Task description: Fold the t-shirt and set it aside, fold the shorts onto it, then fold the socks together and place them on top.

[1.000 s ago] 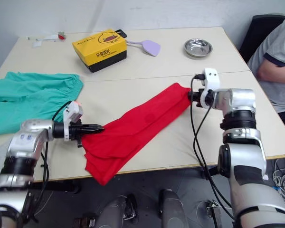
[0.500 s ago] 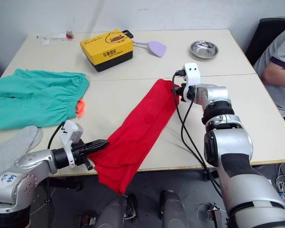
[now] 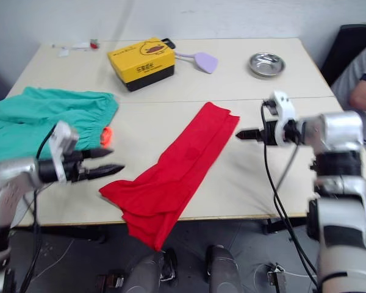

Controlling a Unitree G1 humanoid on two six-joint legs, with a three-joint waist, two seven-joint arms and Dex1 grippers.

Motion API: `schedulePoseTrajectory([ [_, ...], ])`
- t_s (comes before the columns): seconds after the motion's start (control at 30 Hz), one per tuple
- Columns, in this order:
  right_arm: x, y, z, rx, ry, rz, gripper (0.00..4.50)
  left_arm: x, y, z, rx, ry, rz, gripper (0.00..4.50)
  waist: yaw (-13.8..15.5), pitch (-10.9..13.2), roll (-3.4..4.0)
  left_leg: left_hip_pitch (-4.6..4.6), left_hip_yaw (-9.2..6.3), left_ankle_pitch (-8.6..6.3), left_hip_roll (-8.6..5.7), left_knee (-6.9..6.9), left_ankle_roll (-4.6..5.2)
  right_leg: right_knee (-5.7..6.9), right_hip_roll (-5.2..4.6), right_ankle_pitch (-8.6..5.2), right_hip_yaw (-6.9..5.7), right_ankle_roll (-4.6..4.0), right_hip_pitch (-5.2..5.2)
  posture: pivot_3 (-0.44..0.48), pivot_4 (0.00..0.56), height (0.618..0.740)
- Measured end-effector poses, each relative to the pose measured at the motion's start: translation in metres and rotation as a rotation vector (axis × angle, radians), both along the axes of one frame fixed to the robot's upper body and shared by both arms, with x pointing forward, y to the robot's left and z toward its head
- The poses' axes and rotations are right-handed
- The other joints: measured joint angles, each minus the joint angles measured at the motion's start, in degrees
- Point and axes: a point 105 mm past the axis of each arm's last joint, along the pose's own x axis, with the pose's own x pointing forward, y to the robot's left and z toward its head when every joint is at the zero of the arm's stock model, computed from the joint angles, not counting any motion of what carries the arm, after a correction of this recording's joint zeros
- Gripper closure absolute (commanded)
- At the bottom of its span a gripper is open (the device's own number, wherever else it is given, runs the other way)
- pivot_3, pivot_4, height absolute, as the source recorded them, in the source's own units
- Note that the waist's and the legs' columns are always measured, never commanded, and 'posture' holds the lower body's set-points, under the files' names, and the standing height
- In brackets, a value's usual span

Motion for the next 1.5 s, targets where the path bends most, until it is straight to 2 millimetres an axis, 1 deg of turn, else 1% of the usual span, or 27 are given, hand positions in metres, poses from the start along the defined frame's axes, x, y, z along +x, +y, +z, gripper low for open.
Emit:
schedulePoseTrajectory([
  [0.03, -0.014, 0.006, -0.005, 0.021, 0.027, 0.037, 0.0, 0.007, -0.007, 0.001, -0.01, 0.004, -0.028, 0.04, 0.08, -0.01, 0.01, 0.0, 0.01, 0.03, 0.0, 0.0, 0.06, -0.01, 0.02, 0.0, -0.03, 0.0, 0.02, 0.0, 0.15, 0.74],
  [0.07, -0.028, 0.013, -0.011, 0.032, 0.047, 0.078, 0.0, 0.014, -0.013, -0.003, -0.023, 0.029, -0.052, 0.04, 0.1, -0.01, -0.01, 0.0, 0.02, 0.05, 0.01, 0.01, 0.11, -0.03, 0.04, 0.0, -0.05, 0.0, 0.03, 0.0, 0.15, 0.74],
  [0.1, -0.042, 0.018, -0.02, 0.049, 0.067, 0.112, 0.0, 0.022, -0.022, -0.009, -0.035, 0.062, -0.075, 0.04, 0.14, -0.01, -0.01, 0.0, 0.03, 0.14, -0.01, 0.01, 0.27, -0.03, 0.05, 0.0, -0.06, 0.0, 0.05, 0.0, 0.15, 0.74],
  [0.13, -0.051, 0.023, -0.028, 0.058, 0.092, 0.14, 0.0, 0.029, -0.027, -0.013, -0.038, 0.08, -0.084, 0.04, 0.21, -0.02, -0.04, 0.0, 0.02, 0.16, -0.02, 0.04, 0.31, -0.01, 0.05, 0.0, -0.1, 0.0, 0.06, 0.0, 0.15, 0.74],
  [0.17, -0.065, 0.03, -0.04, 0.072, 0.118, 0.176, 0.0, 0.04, -0.037, -0.021, -0.039, 0.11, -0.093, 0.04, 0.26, -0.01, -0.05, -0.01, 0.03, 0.19, -0.06, 0.03, 0.36, -0.01, 0.03, 0.01, -0.1, 0.01, 0.06, 0.0, 0.15, 0.74],
  [0.2, -0.072, 0.038, -0.046, 0.086, 0.133, 0.205, 0.0, 0.046, -0.042, -0.026, -0.033, 0.125, -0.095, 0.04, 0.32, 0.01, -0.1, -0.03, 0.03, 0.19, -0.06, 0.08, 0.39, 0.0, 0.03, 0.01, -0.11, 0.02, 0.05, 0.0, 0.15, 0.74],
  [0.23, -0.078, 0.045, -0.05, 0.104, 0.128, 0.218, 0.0, 0.055, -0.051, -0.031, -0.028, 0.141, -0.105, 0.04, 0.34, 0.01, -0.1, -0.03, 0.03, 0.21, -0.08, 0.08, 0.43, 0.01, 0.01, 0.03, -0.11, 0.04, 0.05, 0.0, 0.15, 0.74],
  [0.3, -0.088, 0.057, -0.056, 0.146, 0.124, 0.224, 0.0, 0.073, -0.074, -0.036, -0.009, 0.151, -0.133, 0.04, 0.41, -0.1, -0.33, -0.03, 0.01, 0.22, -0.07, 0.11, 0.43, 0.0, 0.01, 0.04, -0.12, 0.05, 0.06, 0.0, 0.15, 0.74],
  [0.4, -0.098, 0.069, -0.06, 0.191, 0.133, 0.23, 0.0, 0.088, -0.098, -0.041, 0.015, 0.156, -0.161, 0.04, 0.0, -0.12, -0.39, -0.03, 0.03, 0.18, -0.05, 0.06, 0.48, -0.08, 0.02, 0.04, -0.09, 0.06, 0.06, 0.0, 0.15, 0.74],
  [0.47, -0.101, 0.076, -0.062, 0.207, 0.139, 0.225, 0.0, 0.093, -0.106, -0.045, 0.027, 0.161, -0.165, 0.04, -0.27, -0.12, -0.4, -0.01, 0.05, 0.18, 0.0, 0.03, 0.47, -0.1, 0.07, 0.04, -0.08, 0.05, 0.05, 0.0, 0.15, 0.74],
  [0.5, -0.102, 0.079, -0.063, 0.213, 0.14, 0.221, 0.0, 0.095, -0.109, -0.048, 0.031, 0.168, -0.162, 0.04, -0.37, -0.12, -0.41, -0.01, 0.05, 0.19, 0.06, 0.03, 0.44, -0.11, 0.13, 0.03, -0.07, 0.05, 0.04, 0.0, 0.15, 0.74],
  [0.67, -0.108, 0.108, -0.067, 0.266, 0.16, 0.217, 0.0, 0.102, -0.116, -0.05, 0.052, 0.149, -0.165, 0.04, -0.17, -0.16, -0.47, 0.04, 0.0, 0.22, 0.08, 0.05, 0.41, 0.0, 0.13, 0.01, -0.08, 0.0, 0.06, 0.0, 0.15, 0.74],
  [0.8, -0.113, 0.127, -0.07, 0.277, 0.186, 0.213, 0.0, 0.104, -0.119, -0.052, 0.041, 0.149, -0.157, 0.04, -0.07, -0.39, -0.8, 0.06, -0.03, 0.2, 0.07, 0.05, 0.44, -0.01, 0.08, 0.01, -0.08, 0.0, 0.1, 0.0, 0.15, 0.74],
  [0.9, -0.118, 0.14, -0.071, 0.282, 0.215, 0.218, 0.0, 0.105, -0.122, -0.052, 0.039, 0.151, -0.153, 0.04, -0.09, -0.44, -0.88, 0.07, -0.05, 0.2, 0.07, 0.04, 0.44, -0.01, 0.08, 0.01, -0.08, 0.0, 0.11, 0.0, 0.15, 0.74],
  [1.0, -0.124, 0.152, -0.074, 0.286, 0.256, 0.228, 0.56, 0.106, -0.125, -0.052, 0.038, 0.147, -0.156, 0.6, -0.16, -0.45, -0.91, 0.07, -0.04, 0.2, 0.07, 0.03, 0.44, -0.03, 0.09, 0.01, -0.08, 0.01, 0.11, 0.0, 0.15, 0.74],
  [1.07, -0.124, 0.155, -0.077, 0.28, 0.285, 0.215, 1.12, 0.106, -0.126, -0.053, 0.035, 0.151, -0.154, 1.13, -0.16, -0.45, -0.91, 0.06, -0.04, 0.19, 0.07, 0.03, 0.45, -0.05, 0.1, 0.01, -0.09, 0.01, 0.11, 0.0, 0.15, 0.74],
  [1.17, -0.121, 0.155, -0.08, 0.26, 0.307, 0.193, 2.26, 0.105, -0.127, -0.056, 0.026, 0.161, -0.148, 2.18, -0.11, -0.45, -0.91, 0.05, -0.03, 0.19, 0.06, 0.05, 0.47, -0.05, 0.1, 0.01, -0.09, 0.01, 0.11, 0.0, 0.15, 0.74],
  [1.33, -0.119, 0.151, -0.087, 0.212, 0.322, 0.186, 3.93, 0.11, -0.131, -0.06, -0.01, 0.148, -0.085, 3.65, 0.03, -0.45, -0.92, 0.03, -0.03, 0.17, 0.05, 0.07, 0.52, -0.07, 0.09, 0.01, -0.09, 0.01, 0.12, 0.0, 0.15, 0.74],
  [1.37, -0.12, 0.15, -0.088, 0.206, 0.326, 0.191, 4.31, 0.111, -0.131, -0.061, -0.02, 0.148, -0.072, 4.01, 0.04, -0.45, -0.92, 0.03, -0.03, 0.17, 0.05, 0.08, 0.53, -0.07, 0.09, 0.01, -0.09, 0.01, 0.12, 0.0, 0.15, 0.74],
  [1.4, -0.122, 0.15, -0.09, 0.197, 0.332, 0.201, 4.5, 0.112, -0.13, -0.062, -0.034, 0.15, -0.056, 4.33, 0.04, -0.45, -0.92, 0.02, -0.03, 0.16, 0.05, 0.08, 0.54, -0.08, 0.09, 0.01, -0.09, 0.02, 0.12, 0.0, 0.15, 0.74],
  [1.43, -0.123, 0.149, -0.09, 0.191, 0.334, 0.215, 4.5, 0.113, -0.128, -0.063, -0.051, 0.154, -0.042, 4.43, 0.05, -0.45, -0.92, 0.02, -0.03, 0.16, 0.05, 0.08, 0.54, -0.08, 0.09, 0.01, -0.1, 0.02, 0.13, 0.0, 0.15, 0.74],
  [1.5, -0.123, 0.145, -0.09, 0.171, 0.326, 0.234, 4.5, 0.112, -0.129, -0.065, -0.081, 0.163, -0.034, 4.43, 0.05, -0.45, -0.92, 0.02, -0.03, 0.15, 0.04, 0.11, 0.57, -0.09, 0.09, 0.01, -0.1, 0.03, 0.14, 0.0, 0.15, 0.74],
])
